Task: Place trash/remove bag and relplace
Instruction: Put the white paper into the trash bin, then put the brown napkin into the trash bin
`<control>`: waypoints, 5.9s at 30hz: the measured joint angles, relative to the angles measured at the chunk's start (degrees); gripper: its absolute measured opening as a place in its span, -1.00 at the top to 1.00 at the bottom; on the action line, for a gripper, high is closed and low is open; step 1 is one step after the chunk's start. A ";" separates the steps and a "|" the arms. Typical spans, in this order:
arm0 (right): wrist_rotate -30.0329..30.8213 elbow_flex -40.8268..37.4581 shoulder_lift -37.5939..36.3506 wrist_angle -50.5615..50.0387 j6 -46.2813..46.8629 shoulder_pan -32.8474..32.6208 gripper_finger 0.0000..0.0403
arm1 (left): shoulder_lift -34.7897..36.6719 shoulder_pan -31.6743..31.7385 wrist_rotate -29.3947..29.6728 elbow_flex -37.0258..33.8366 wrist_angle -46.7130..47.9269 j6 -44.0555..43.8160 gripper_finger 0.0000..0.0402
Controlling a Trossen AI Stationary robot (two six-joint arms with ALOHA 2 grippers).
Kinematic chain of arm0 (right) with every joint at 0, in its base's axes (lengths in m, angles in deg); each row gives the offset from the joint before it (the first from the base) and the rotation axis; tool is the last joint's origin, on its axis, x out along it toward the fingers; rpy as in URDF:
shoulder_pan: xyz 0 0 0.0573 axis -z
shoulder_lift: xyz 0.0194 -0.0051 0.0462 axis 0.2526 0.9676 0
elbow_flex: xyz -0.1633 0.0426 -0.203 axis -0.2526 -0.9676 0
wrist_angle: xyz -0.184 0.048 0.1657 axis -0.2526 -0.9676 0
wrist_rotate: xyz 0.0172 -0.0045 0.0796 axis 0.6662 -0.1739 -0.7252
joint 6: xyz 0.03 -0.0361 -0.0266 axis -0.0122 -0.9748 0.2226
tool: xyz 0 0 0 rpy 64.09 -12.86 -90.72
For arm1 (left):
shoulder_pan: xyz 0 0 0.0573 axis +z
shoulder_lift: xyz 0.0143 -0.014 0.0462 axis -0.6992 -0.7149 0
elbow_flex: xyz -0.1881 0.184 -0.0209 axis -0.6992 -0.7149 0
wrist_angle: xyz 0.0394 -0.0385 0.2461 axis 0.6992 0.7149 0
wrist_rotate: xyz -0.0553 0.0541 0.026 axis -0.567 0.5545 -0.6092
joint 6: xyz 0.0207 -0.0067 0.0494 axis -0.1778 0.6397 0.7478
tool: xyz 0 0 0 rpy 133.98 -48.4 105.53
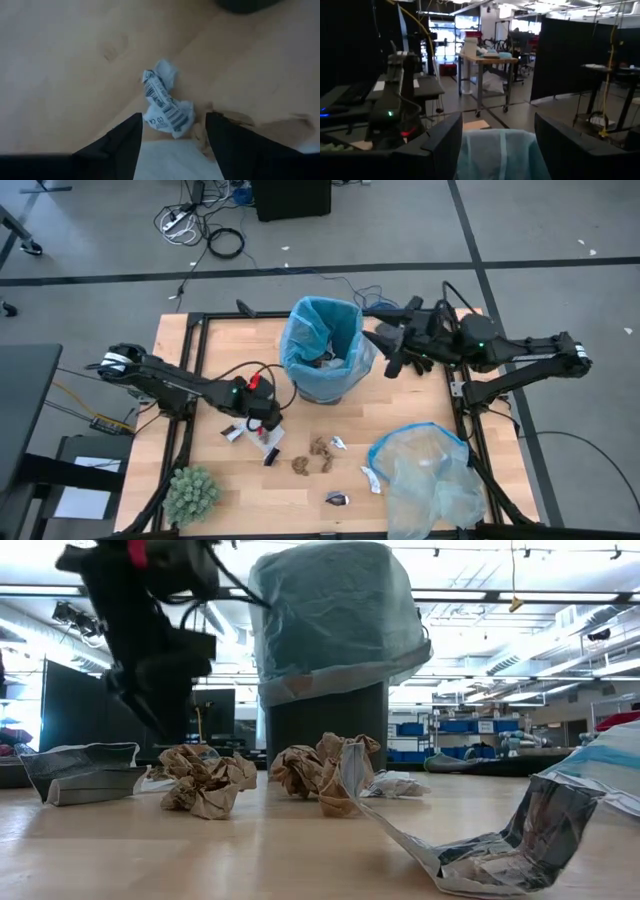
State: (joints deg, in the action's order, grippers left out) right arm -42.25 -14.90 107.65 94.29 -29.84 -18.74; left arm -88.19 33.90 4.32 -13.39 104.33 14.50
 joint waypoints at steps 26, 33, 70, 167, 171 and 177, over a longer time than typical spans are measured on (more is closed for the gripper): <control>7.46 0.00 -1.46 -2.49 0.06 -6.20 -0.12 | -7.78 6.33 -8.30 0.05 0.44 4.46 0.83; 8.21 0.00 -1.46 -2.49 0.07 -7.17 -0.08 | -2.97 4.51 -11.52 2.93 9.98 5.11 0.91; 19.83 0.00 -2.02 -7.03 10.76 -12.63 0.11 | 7.48 9.53 7.45 43.19 -15.56 48.55 0.91; -2.00 0.04 11.88 -33.70 26.02 -12.63 0.33 | 5.11 -2.86 0.85 -0.74 -0.62 12.51 0.08; -2.42 0.04 11.88 -33.46 25.99 -12.08 0.33 | 4.30 -1.89 0.37 -0.76 -0.94 10.09 0.01; -5.14 0.04 11.88 -32.96 26.08 -11.48 0.33 | 1.88 0.41 -3.81 -0.76 -2.79 4.74 -0.07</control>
State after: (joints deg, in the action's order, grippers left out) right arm -47.39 -14.87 119.52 61.33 -3.76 -30.23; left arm -86.31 34.31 0.51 -14.15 101.54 19.24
